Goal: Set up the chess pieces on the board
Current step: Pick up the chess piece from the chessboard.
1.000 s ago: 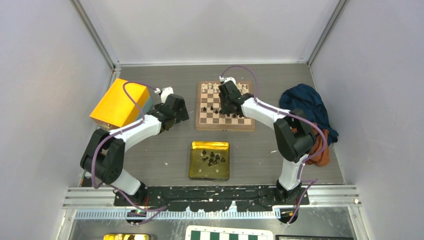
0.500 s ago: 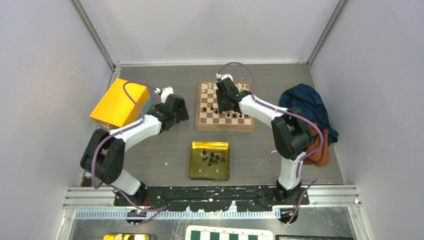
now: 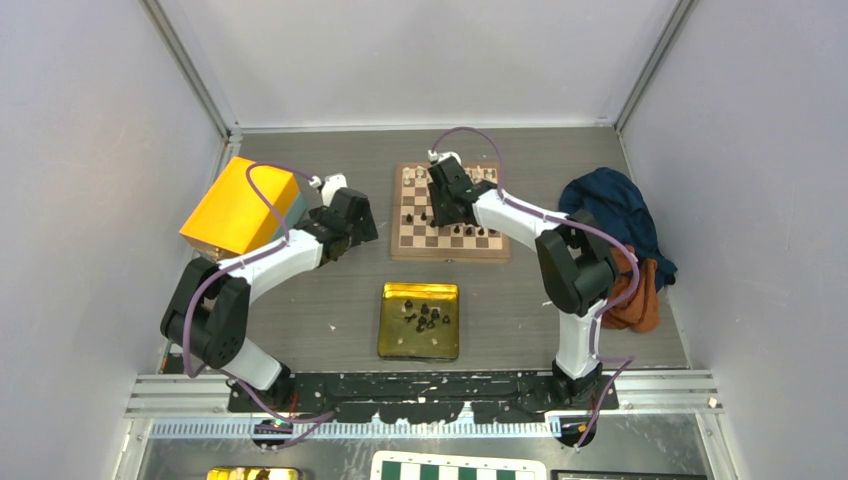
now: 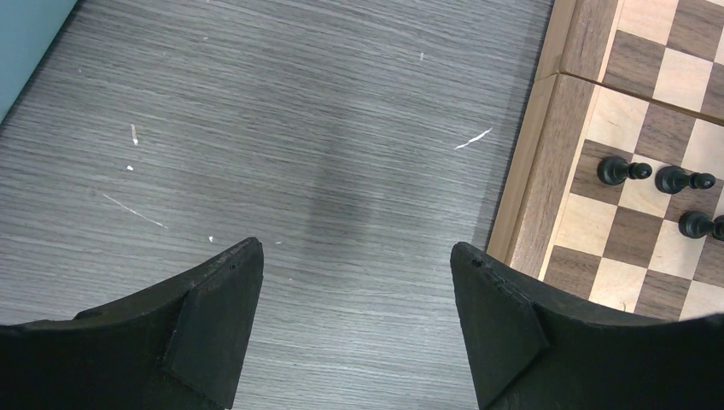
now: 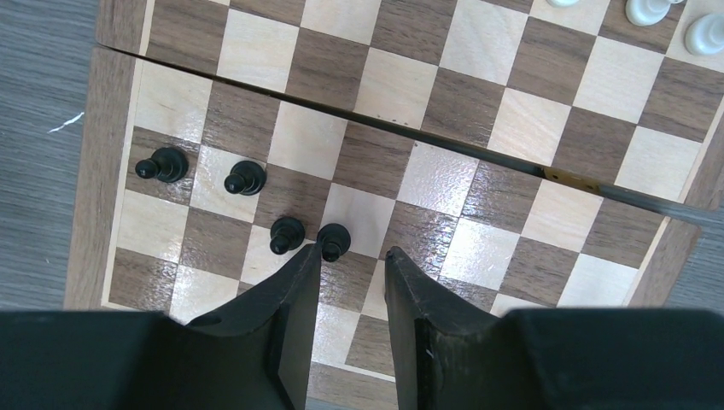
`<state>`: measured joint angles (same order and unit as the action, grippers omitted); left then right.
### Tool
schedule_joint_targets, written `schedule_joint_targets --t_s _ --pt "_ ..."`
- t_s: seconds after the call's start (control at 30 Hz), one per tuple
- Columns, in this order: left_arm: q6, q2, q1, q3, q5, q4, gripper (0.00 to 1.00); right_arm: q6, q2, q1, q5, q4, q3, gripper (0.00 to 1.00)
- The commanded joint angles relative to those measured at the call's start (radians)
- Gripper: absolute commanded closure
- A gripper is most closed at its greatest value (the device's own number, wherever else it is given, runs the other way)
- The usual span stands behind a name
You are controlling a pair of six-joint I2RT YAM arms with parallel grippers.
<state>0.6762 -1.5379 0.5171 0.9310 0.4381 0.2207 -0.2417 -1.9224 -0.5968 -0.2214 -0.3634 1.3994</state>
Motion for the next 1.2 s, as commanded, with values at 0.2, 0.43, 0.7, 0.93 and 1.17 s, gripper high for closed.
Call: schedule_joint_targets --t_s 0.2,0.43,0.7,0.93,1.17 --pt "-0.001 0.019 0.003 0.031 0.035 -0.034 0.18 0.004 -0.011 -0.008 0.008 0.021 0.054 0.60" --pt "-0.003 0.014 0.003 0.031 0.035 -0.038 0.18 0.004 -0.022 -0.010 0.011 0.021 0.060 0.61" --pt "-0.003 0.009 0.003 0.031 0.036 -0.042 0.18 0.005 -0.036 -0.010 0.016 0.024 0.065 0.62" --pt "-0.004 0.003 0.003 0.030 0.035 -0.046 0.18 0.005 -0.046 -0.011 0.016 0.027 0.067 0.66" --pt "-0.006 0.000 0.003 0.029 0.035 -0.048 0.18 0.006 -0.047 -0.010 0.017 0.027 0.069 0.77"
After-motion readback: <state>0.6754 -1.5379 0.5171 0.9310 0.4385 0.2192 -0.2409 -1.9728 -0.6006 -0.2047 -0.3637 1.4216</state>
